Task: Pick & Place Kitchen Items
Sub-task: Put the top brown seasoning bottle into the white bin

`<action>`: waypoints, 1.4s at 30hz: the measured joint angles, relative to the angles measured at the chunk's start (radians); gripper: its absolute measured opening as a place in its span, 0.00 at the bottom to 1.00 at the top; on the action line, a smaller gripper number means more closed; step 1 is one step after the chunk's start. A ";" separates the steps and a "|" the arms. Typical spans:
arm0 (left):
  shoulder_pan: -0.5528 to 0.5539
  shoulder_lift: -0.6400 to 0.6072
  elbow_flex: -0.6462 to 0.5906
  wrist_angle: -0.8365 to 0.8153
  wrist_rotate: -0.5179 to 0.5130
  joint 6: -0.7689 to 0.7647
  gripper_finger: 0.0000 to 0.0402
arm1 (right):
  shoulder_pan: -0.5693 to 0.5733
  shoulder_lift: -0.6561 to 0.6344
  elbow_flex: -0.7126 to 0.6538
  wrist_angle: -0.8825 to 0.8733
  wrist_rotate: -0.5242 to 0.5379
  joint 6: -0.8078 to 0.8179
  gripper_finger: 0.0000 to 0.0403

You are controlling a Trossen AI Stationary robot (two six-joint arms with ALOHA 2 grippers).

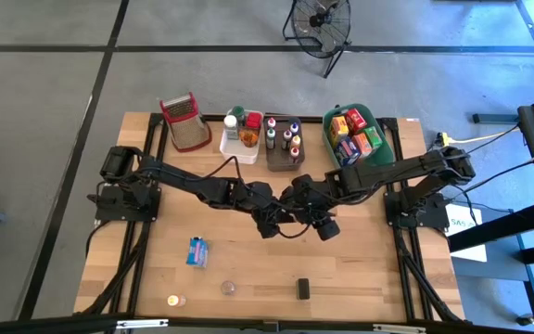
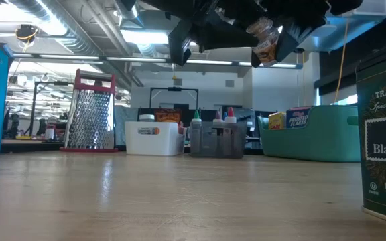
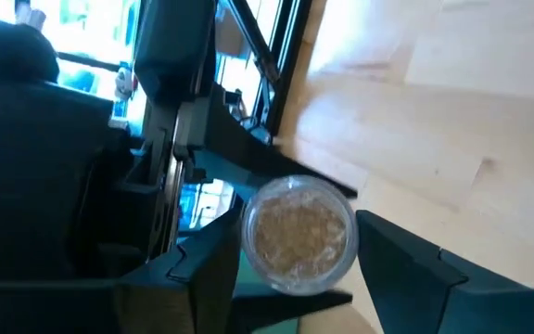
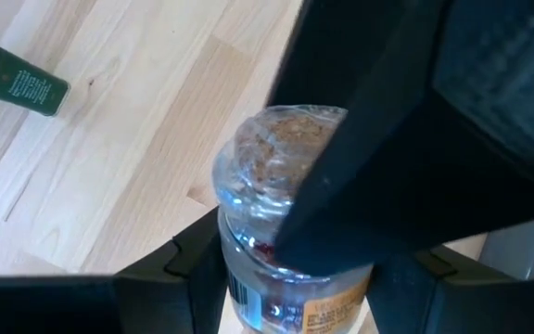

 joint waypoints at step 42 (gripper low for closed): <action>-0.035 0.015 0.001 -0.034 -0.314 0.212 0.52 | -0.025 0.011 -0.001 0.008 -0.047 0.022 0.49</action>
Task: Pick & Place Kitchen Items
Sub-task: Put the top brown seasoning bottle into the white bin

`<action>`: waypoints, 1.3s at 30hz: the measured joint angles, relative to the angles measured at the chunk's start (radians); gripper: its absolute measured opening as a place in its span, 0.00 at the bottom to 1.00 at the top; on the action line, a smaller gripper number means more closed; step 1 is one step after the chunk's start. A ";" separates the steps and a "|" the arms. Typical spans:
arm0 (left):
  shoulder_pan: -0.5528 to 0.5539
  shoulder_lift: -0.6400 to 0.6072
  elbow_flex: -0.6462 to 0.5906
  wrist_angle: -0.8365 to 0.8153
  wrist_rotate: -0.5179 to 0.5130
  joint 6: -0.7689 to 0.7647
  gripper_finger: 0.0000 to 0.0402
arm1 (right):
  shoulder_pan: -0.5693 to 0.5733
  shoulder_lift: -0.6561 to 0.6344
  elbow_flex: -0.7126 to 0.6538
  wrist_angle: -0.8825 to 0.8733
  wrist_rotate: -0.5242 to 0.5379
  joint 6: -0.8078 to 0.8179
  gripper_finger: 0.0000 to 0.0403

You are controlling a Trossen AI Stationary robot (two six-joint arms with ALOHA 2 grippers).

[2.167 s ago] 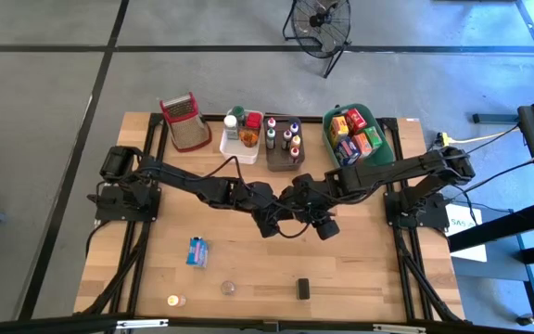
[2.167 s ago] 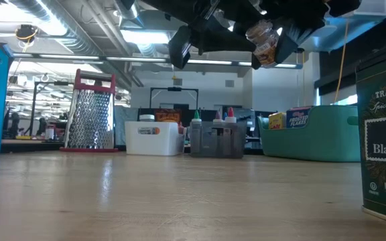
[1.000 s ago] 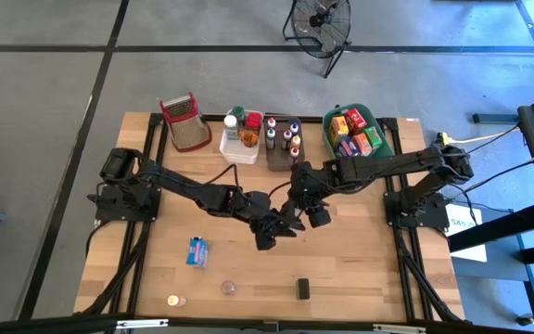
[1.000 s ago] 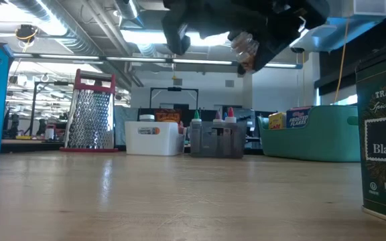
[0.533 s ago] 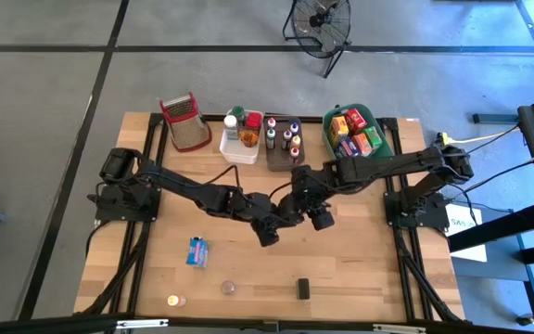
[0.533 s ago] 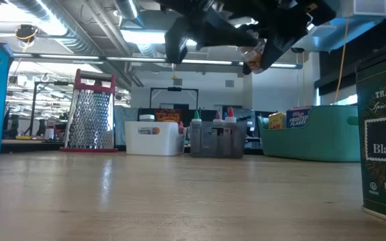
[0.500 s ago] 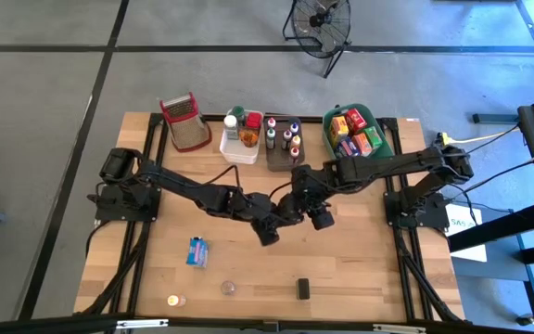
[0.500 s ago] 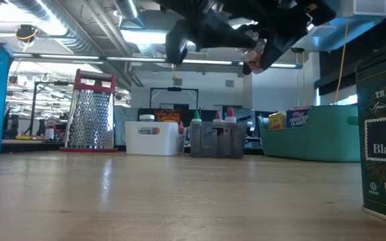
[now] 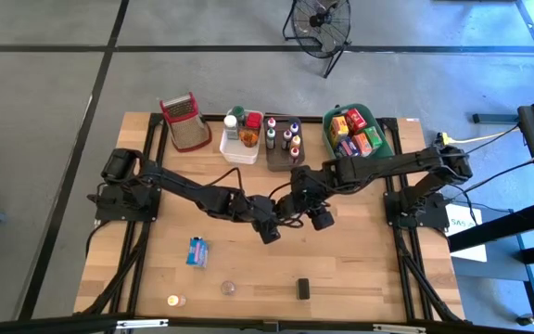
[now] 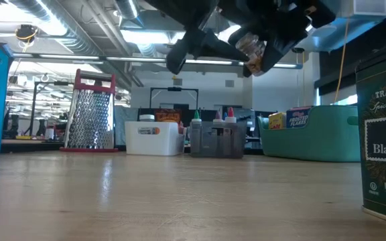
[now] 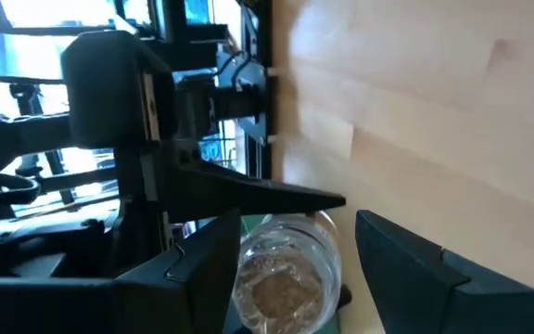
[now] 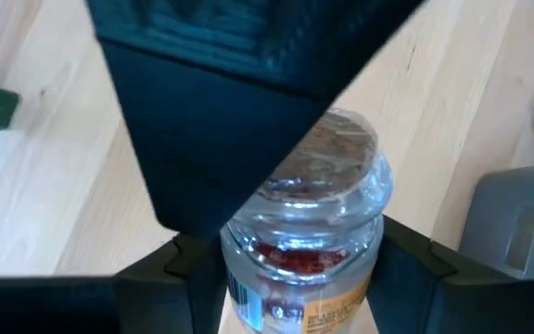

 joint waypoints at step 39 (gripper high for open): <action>-0.001 0.000 0.001 0.009 -0.198 0.048 0.52 | 0.002 0.001 -0.001 0.048 -0.046 -0.009 0.49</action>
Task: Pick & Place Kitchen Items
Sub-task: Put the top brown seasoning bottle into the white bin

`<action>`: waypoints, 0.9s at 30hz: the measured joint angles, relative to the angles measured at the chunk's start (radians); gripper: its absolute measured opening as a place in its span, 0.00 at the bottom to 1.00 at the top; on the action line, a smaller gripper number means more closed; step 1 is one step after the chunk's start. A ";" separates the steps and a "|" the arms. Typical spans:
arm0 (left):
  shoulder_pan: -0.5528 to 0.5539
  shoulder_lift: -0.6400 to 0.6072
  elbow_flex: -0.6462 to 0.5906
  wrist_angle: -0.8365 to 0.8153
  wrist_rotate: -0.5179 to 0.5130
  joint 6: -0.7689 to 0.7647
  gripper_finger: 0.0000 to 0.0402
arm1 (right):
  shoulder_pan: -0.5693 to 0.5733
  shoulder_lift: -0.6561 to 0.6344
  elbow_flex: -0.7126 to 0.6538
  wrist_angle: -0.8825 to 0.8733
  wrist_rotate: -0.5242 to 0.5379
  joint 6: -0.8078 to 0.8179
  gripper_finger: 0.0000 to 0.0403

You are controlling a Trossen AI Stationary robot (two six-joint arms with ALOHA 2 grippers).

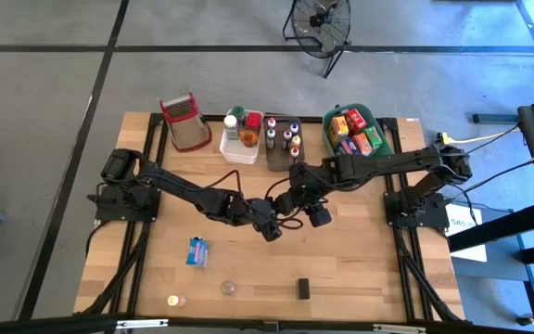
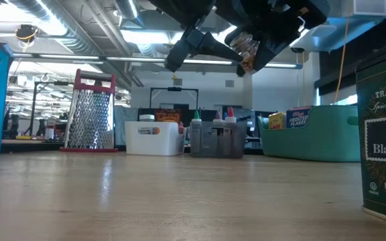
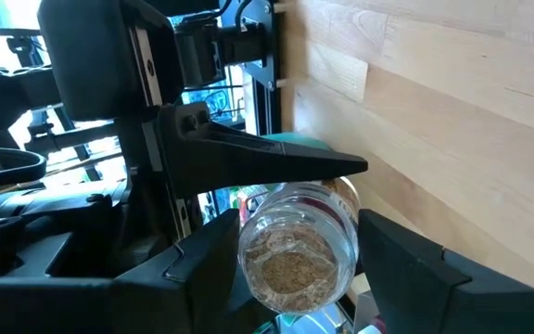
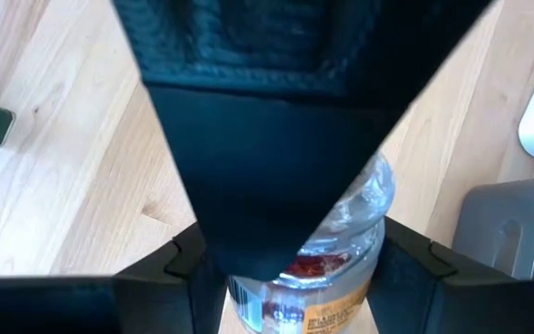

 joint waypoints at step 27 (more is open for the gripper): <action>0.000 -0.001 0.000 -0.003 0.070 -0.053 0.43 | 0.002 0.000 -0.001 -0.009 -0.018 -0.029 0.49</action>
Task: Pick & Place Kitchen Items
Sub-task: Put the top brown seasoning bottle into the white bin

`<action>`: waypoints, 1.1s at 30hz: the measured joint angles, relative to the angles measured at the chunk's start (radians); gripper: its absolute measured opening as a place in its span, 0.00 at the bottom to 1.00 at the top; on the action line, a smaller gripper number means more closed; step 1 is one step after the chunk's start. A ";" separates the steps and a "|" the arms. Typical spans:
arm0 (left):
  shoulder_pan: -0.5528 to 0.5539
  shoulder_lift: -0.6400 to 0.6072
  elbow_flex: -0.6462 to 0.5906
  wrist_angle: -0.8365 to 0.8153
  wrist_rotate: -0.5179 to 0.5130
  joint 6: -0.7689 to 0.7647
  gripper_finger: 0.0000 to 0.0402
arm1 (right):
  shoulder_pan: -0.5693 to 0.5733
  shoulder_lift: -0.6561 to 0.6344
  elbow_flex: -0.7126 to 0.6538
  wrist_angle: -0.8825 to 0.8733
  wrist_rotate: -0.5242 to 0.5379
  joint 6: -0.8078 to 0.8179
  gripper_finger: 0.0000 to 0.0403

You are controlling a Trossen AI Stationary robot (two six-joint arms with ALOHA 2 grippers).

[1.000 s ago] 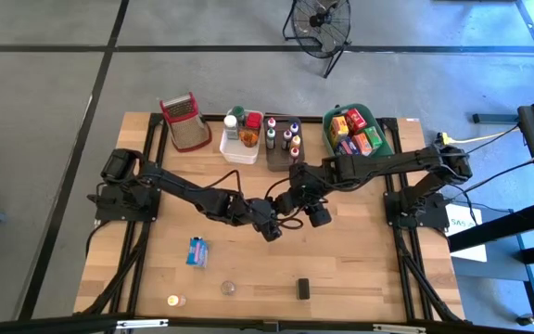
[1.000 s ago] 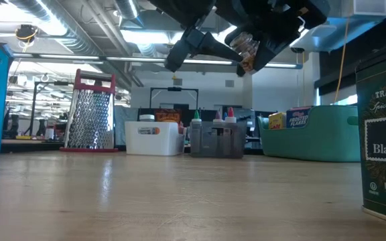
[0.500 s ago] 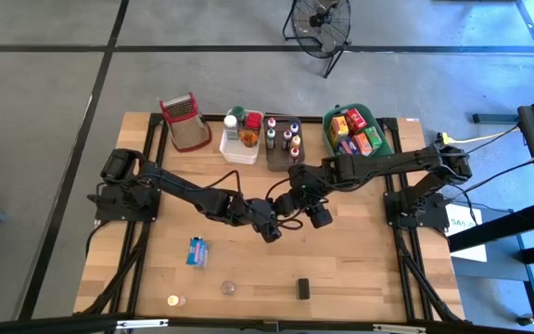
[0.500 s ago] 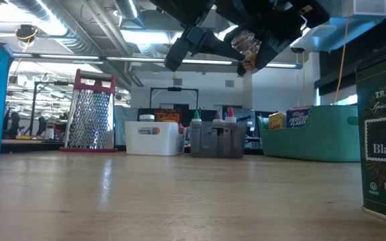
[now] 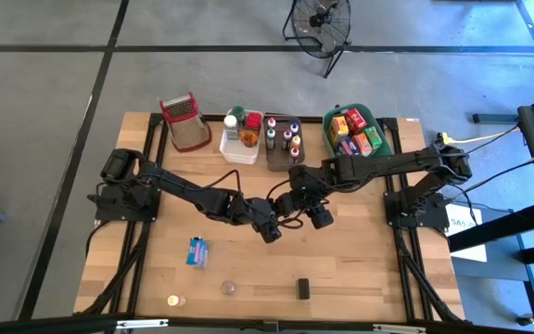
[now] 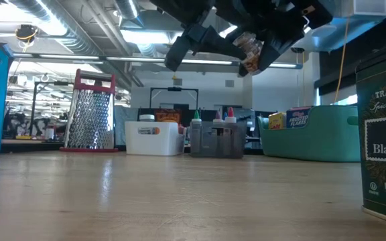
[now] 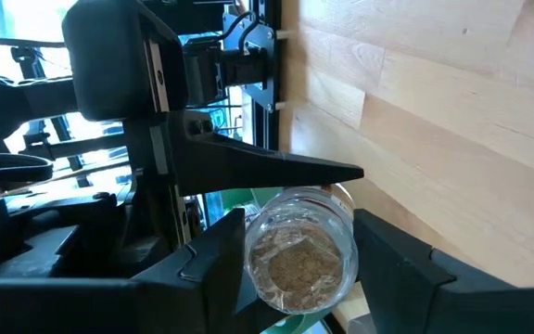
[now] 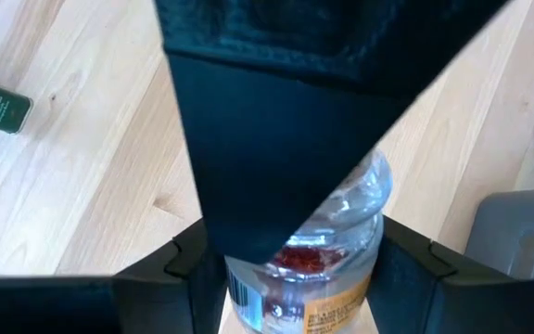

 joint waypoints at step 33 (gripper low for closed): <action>-0.011 0.002 0.002 -0.006 -0.060 -0.002 0.07 | 0.000 0.000 0.004 -0.021 0.071 0.003 0.50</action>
